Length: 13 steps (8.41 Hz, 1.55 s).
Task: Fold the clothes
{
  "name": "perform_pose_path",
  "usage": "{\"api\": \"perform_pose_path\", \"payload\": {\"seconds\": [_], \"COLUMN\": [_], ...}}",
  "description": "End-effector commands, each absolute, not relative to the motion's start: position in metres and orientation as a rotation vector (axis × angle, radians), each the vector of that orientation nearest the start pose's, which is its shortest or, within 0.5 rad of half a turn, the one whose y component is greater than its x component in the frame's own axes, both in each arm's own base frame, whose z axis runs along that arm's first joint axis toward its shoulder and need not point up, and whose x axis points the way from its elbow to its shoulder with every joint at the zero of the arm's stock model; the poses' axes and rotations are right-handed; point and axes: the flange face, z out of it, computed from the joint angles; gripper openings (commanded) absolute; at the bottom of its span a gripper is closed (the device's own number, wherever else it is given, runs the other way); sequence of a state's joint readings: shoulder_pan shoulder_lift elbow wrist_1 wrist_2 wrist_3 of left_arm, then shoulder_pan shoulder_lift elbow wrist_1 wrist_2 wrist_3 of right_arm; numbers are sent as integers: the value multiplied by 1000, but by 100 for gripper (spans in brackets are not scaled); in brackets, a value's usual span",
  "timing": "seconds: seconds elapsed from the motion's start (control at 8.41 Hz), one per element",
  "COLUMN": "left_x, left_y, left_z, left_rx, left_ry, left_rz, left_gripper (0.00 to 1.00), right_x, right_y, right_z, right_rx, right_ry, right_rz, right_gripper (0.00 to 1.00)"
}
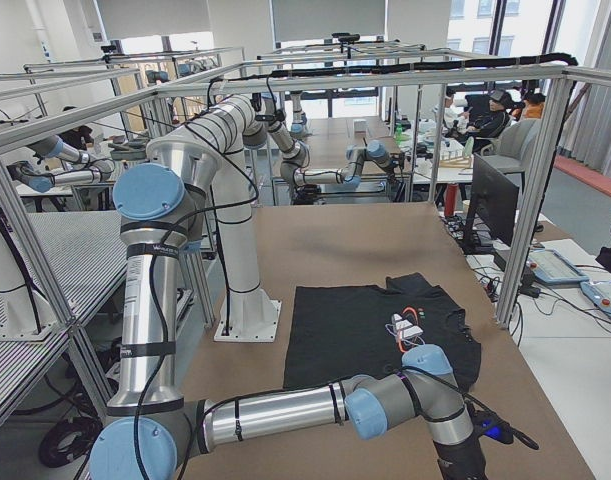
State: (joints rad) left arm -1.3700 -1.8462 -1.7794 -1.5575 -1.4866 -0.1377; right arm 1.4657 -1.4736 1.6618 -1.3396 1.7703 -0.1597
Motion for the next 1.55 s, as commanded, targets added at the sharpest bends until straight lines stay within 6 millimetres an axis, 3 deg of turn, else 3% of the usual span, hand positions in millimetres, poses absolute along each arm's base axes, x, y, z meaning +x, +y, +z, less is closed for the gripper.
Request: {"api": "perform_pose_path", "payload": {"seconds": [0.0, 0.12, 0.36, 0.48, 0.83, 0.95, 1.07, 1.31, 1.43], "left_x": [7, 33, 107, 132, 181, 200, 220, 249, 259], "left_y": [-609, -613, -616, -614, -629, -638, -647, -673, -686], "left_z": [427, 424, 398, 389, 343, 344, 361, 408, 419], "left_rx": [550, 557, 591, 599, 608, 618, 630, 653, 657], "left_ry": [39, 52, 120, 145, 331, 471, 651, 927, 974], "left_rz": [80, 118, 120, 127, 107, 111, 90, 21, 5], "left_gripper": [94, 94, 94, 94, 94, 94, 94, 94, 94], "right_x": [50, 46, 35, 25, -35, -58, -81, -103, -109], "right_y": [-569, -566, -573, -580, -609, -623, -638, -656, -656], "right_z": [554, 557, 555, 558, 530, 520, 509, 499, 496], "right_rx": [436, 433, 431, 420, 422, 434, 438, 464, 465], "right_ry": [-233, -277, -328, -346, -464, -519, -592, -696, -735], "right_rz": [-313, -320, -337, -339, -202, -166, -130, -61, -23], "right_gripper": [94, 94, 94, 94, 94, 94, 94, 94, 94]}}
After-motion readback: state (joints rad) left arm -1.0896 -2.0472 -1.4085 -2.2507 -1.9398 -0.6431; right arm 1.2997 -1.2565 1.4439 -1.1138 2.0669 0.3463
